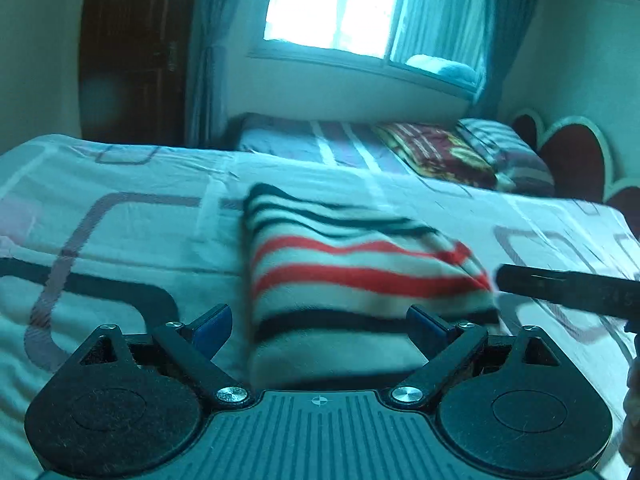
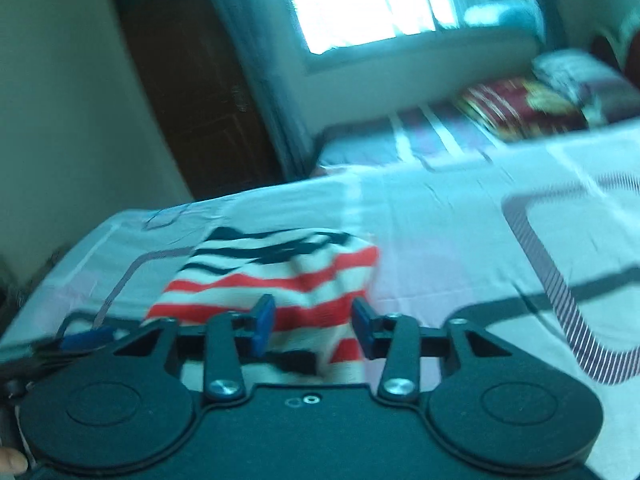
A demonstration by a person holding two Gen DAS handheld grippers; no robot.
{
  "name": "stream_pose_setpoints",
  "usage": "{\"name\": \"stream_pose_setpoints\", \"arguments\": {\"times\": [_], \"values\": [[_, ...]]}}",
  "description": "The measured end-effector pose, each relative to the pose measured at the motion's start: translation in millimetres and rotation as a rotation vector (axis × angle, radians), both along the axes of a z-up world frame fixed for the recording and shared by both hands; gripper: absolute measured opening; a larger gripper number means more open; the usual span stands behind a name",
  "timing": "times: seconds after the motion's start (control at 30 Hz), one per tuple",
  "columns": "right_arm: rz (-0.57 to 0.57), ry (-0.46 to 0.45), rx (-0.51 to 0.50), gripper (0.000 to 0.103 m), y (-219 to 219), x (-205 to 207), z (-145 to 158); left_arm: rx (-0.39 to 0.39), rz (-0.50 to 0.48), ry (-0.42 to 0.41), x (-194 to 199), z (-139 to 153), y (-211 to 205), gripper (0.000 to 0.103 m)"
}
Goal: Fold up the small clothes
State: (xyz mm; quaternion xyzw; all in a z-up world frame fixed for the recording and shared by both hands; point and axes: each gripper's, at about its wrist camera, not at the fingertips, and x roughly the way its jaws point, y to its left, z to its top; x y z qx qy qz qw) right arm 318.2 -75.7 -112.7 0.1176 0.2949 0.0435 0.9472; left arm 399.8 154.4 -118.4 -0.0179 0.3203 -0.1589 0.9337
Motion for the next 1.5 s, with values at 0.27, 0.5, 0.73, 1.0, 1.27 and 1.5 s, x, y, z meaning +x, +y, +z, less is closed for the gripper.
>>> {"name": "stream_pose_setpoints", "arguments": {"times": [0.27, 0.5, 0.73, 1.0, 1.27, 1.5], "values": [[0.001, 0.123, -0.118, 0.029, 11, -16, -48, 0.031, -0.026, 0.13, -7, -40, -5, 0.093], [-0.065, 0.118, -0.022, 0.029, 4, -17, -52, 0.037, -0.018, 0.159, -11, -31, -4, 0.093], [-0.126, 0.084, -0.088, 0.029, 18, -42, -33, 0.084, -0.019, 0.159, -24, -34, -7, 0.093], [-0.16, 0.2, -0.081, 0.037, 9, -32, -54, 0.093, 0.016, 0.186, -22, -37, -10, 0.093], [-0.151, 0.174, 0.012, 0.072, -3, -56, -27, 0.096, 0.086, 0.267, -37, -21, -19, 0.098], [-0.09, 0.15, 0.08, 0.091, -15, -109, 5, 0.121, 0.173, 0.191, -95, 28, -25, 0.103]]}}
